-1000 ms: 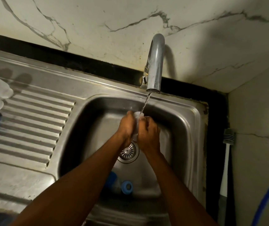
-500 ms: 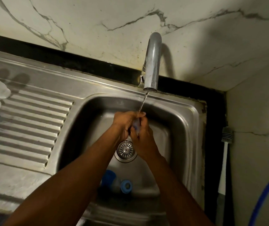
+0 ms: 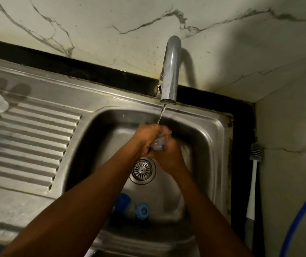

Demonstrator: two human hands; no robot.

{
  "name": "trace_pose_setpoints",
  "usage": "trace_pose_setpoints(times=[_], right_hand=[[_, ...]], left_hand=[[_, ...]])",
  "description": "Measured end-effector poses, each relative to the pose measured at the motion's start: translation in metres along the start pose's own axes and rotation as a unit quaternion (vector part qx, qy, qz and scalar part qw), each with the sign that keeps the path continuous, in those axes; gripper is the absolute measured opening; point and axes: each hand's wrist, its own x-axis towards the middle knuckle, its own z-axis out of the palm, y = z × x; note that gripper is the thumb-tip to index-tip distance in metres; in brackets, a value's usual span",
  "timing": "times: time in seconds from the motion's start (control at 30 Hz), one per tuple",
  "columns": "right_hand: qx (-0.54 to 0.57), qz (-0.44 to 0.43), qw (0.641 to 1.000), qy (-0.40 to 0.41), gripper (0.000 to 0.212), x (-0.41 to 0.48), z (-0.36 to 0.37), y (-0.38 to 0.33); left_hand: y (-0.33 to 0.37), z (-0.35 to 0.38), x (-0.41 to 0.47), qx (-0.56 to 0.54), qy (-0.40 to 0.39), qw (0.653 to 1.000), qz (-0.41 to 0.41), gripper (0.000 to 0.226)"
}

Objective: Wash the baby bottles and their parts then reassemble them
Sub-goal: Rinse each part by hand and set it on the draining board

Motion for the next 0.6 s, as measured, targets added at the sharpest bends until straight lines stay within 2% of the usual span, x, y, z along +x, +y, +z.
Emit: trace_pose_setpoints(times=[0.07, 0.13, 0.2, 0.27, 0.3, 0.33, 0.43, 0.5, 0.6], right_hand=[[-0.127, -0.004, 0.99, 0.062, 0.05, 0.0, 0.016, 0.005], [-0.13, 0.011, 0.989, 0.067, 0.05, -0.002, 0.021, 0.008], [-0.007, 0.049, 0.998, 0.027, 0.045, -0.003, 0.011, 0.002], [0.134, 0.067, 0.989, -0.015, 0.038, -0.005, 0.004, -0.007], [0.174, 0.07, 0.982, -0.012, 0.038, -0.006, 0.005, -0.01], [0.186, 0.07, 0.98, -0.001, 0.042, -0.006, 0.007, -0.012], [0.158, 0.067, 0.984, 0.04, 0.06, -0.004, 0.019, -0.011], [0.1, 0.04, 0.993, 0.05, 0.065, -0.002, 0.022, -0.007], [0.084, -0.009, 0.992, 0.098, 0.062, -0.005, 0.021, -0.006]], left_hand=[[-0.008, 0.008, 0.004, 0.034, 0.092, 0.994, 0.057, 0.013], [-0.008, 0.003, 0.0, 0.054, 0.095, 0.992, 0.064, 0.013], [-0.001, -0.009, -0.007, 0.028, -0.015, 0.999, 0.034, 0.023], [0.006, -0.023, -0.015, -0.012, -0.153, 0.988, 0.009, 0.027], [0.007, -0.027, -0.017, -0.041, -0.192, 0.98, 0.005, 0.031], [0.004, -0.028, -0.015, -0.074, -0.199, 0.977, 0.01, 0.041], [-0.015, -0.027, -0.005, -0.153, -0.127, 0.98, 0.014, 0.071], [-0.033, -0.032, 0.002, -0.177, -0.071, 0.981, -0.023, 0.069], [-0.044, -0.036, -0.001, -0.163, -0.088, 0.98, -0.071, 0.056]])
